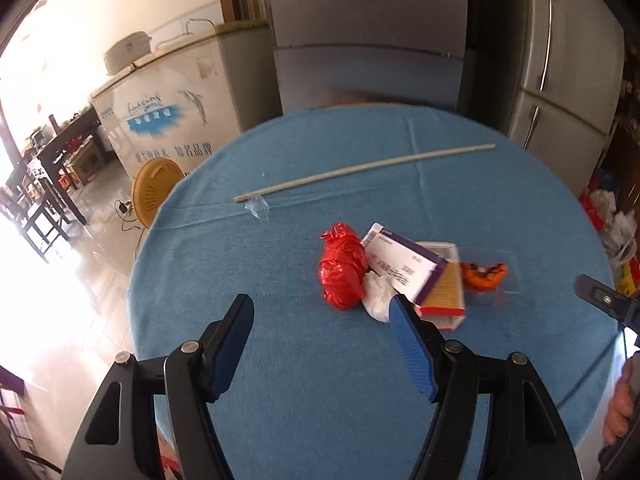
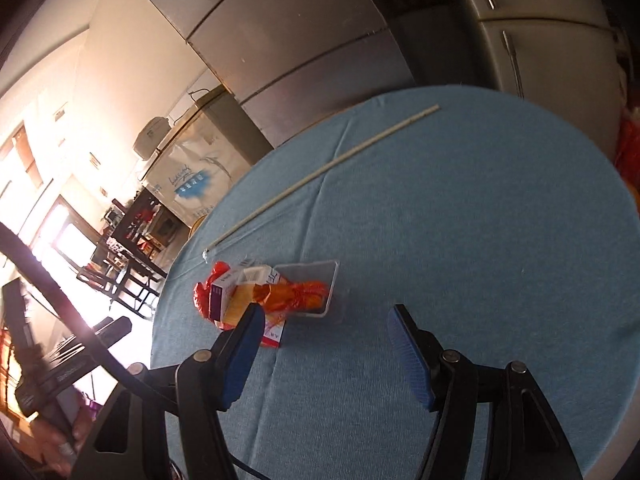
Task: Collect trash
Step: 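Grasp the red plastic bag with left tool while right tool approaches the clear plastic tray, then grasp the clear plastic tray with right tool while left tool holds the red bag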
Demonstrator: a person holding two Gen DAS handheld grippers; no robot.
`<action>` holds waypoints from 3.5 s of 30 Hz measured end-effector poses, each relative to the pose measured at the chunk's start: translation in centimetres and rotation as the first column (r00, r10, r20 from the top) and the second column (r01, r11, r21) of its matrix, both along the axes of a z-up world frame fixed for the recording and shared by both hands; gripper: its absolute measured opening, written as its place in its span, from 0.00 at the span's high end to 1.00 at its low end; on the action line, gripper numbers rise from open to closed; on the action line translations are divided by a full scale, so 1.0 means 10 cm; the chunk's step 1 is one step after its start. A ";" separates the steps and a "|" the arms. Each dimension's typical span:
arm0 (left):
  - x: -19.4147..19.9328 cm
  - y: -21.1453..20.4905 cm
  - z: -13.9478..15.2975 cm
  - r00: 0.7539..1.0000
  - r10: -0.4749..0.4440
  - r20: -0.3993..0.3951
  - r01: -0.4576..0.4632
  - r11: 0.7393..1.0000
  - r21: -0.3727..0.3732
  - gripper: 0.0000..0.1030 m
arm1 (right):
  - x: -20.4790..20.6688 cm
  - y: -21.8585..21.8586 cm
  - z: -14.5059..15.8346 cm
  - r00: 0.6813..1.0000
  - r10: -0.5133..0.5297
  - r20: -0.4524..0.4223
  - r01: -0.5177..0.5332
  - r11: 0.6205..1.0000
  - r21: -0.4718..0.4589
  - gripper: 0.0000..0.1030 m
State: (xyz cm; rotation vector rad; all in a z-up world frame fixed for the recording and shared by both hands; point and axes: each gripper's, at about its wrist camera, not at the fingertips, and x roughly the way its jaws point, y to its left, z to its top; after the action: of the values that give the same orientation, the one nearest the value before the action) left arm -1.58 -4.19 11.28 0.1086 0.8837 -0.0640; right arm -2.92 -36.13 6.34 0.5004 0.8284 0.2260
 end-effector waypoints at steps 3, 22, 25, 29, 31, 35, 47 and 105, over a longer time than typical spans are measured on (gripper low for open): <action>0.29 0.07 -0.16 0.995 -0.016 -0.098 0.012 0.999 -0.047 0.31 | 0.08 0.05 -0.07 0.999 0.032 -0.029 -0.031 0.999 0.039 0.34; 1.24 0.23 -0.74 0.940 -0.103 -0.326 -0.007 0.948 -0.318 0.56 | 0.61 0.00 -0.43 0.986 0.035 -0.164 0.020 0.946 0.323 0.34; 1.24 0.24 -0.80 0.941 -0.116 -0.318 0.001 0.940 -0.341 0.59 | 0.62 0.06 -0.32 0.991 0.073 -0.116 -0.032 0.947 0.321 0.34; 1.16 0.27 -0.81 0.948 -0.118 -0.296 0.006 0.936 -0.353 0.62 | 0.70 0.19 -0.20 0.991 0.095 -0.093 -0.061 0.947 0.314 0.34; 1.09 0.31 -0.81 0.951 -0.114 -0.286 0.008 0.938 -0.347 0.63 | 0.72 0.18 -0.18 0.994 0.052 -0.093 -0.023 0.959 0.284 0.34; 0.89 0.43 -0.79 0.954 -0.109 -0.279 0.009 0.941 -0.337 0.64 | 0.79 0.09 -0.30 0.990 -0.009 -0.144 0.046 0.966 0.256 0.34; 0.34 0.65 -0.74 0.943 -0.083 -0.321 -0.040 0.933 -0.357 0.64 | 1.28 0.22 -0.89 0.962 0.212 -0.171 -0.101 0.860 0.499 0.33; 0.05 0.72 -0.82 0.960 -0.062 -0.272 -0.044 0.929 -0.367 0.62 | 0.35 0.67 -0.48 0.947 0.314 -0.068 -0.313 0.949 0.026 0.34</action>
State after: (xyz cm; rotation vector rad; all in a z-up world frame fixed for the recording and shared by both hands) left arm -1.07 2.96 3.04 -0.2566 1.1390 -0.2594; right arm 0.60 -29.46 1.50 0.3900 0.9760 0.5109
